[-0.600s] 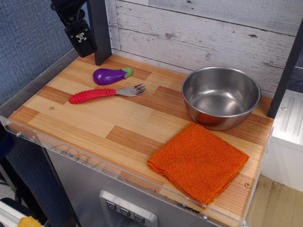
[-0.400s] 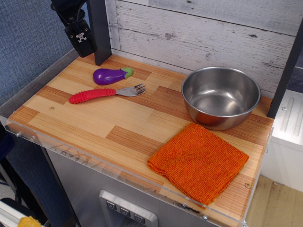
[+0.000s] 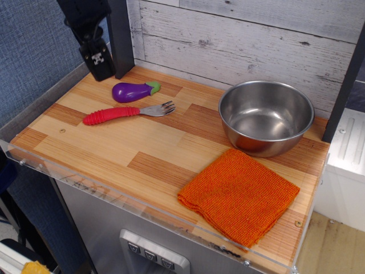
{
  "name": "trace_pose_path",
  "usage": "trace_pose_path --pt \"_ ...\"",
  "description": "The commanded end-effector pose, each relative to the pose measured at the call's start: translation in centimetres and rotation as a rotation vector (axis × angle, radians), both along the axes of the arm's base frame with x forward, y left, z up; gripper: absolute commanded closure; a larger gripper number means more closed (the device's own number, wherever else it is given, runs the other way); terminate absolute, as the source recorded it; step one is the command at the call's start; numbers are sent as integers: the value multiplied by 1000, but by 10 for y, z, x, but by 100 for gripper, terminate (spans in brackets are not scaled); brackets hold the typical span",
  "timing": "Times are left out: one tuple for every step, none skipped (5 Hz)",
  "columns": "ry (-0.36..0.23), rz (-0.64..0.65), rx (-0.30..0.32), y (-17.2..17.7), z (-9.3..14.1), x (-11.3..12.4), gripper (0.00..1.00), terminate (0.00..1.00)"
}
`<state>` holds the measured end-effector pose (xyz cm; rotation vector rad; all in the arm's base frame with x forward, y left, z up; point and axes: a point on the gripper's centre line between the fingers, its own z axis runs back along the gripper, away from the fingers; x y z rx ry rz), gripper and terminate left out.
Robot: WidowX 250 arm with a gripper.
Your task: Place the fork on top of the napkin.
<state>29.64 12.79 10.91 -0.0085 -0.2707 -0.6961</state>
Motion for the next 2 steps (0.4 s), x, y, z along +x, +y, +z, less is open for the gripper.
trace_pose_path --pt "-20 -40 50 14 -9 1 0 0" --pt "6 -70 64 12 -24 0 0 0"
